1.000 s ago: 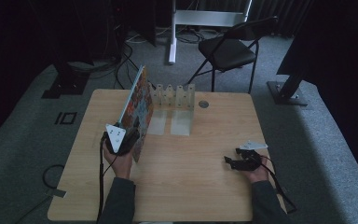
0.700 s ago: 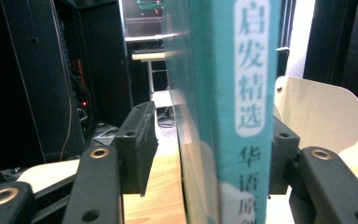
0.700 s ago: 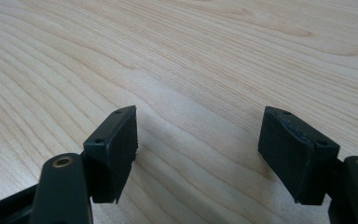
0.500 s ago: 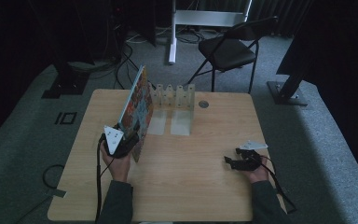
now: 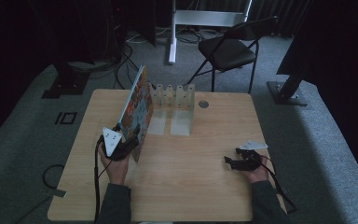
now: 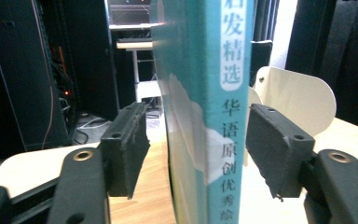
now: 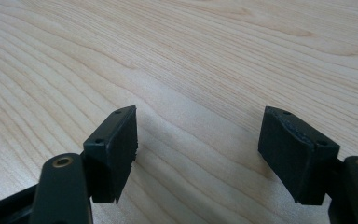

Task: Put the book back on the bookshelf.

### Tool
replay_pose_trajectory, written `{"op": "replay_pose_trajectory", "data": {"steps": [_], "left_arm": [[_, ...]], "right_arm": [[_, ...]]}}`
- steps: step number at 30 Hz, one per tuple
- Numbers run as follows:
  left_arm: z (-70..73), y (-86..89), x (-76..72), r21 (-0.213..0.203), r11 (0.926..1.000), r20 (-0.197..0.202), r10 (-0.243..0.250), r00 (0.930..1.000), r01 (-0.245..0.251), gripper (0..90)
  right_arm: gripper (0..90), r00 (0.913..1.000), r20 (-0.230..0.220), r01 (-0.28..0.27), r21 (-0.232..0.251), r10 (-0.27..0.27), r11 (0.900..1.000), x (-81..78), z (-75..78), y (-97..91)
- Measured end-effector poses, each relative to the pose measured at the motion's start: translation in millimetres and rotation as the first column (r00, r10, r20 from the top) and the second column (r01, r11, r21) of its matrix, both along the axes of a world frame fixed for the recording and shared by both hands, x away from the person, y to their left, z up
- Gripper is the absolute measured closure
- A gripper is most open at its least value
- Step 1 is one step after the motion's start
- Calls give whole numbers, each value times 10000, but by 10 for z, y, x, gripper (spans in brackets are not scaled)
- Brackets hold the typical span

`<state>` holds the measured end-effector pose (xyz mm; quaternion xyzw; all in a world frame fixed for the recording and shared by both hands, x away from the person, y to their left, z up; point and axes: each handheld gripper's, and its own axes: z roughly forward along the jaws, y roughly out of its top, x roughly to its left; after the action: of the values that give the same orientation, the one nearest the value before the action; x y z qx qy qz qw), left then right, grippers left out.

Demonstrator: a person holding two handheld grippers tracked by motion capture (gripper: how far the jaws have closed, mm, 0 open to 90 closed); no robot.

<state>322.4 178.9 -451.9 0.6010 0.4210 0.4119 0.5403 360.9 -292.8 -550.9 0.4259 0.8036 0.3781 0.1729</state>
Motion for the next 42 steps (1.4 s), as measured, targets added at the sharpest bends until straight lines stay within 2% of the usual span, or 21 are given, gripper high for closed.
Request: {"op": "replay_pose_trajectory", "data": {"steps": [11,20,23,29,33,42], "left_arm": [[-25,35,-70,-107,9999,-142,-60,9999,59,340],[5,64,-152,61,9998,-73,-199,9998,200,351],[8,70,-183,173,9996,-98,-242,9997,244,359],[5,105,-232,270,9995,-408,-181,9990,192,396],[-8,129,-284,137,9995,-438,-295,9986,302,423],[9,121,-435,354,9982,-376,-473,9982,486,448]], "right_arm": [[279,10000,-2,1,3,-1,10000,0,0,0],[279,10000,-1,0,0,0,10000,0,0,0],[279,10000,-2,2,-1,-2,10000,0,0,0],[279,10000,4,3,-5,-3,10000,-1,0,2],[279,10000,2,7,-7,-7,10000,-1,0,2],[279,10000,1,4,-8,-4,10000,-1,0,3]]}}
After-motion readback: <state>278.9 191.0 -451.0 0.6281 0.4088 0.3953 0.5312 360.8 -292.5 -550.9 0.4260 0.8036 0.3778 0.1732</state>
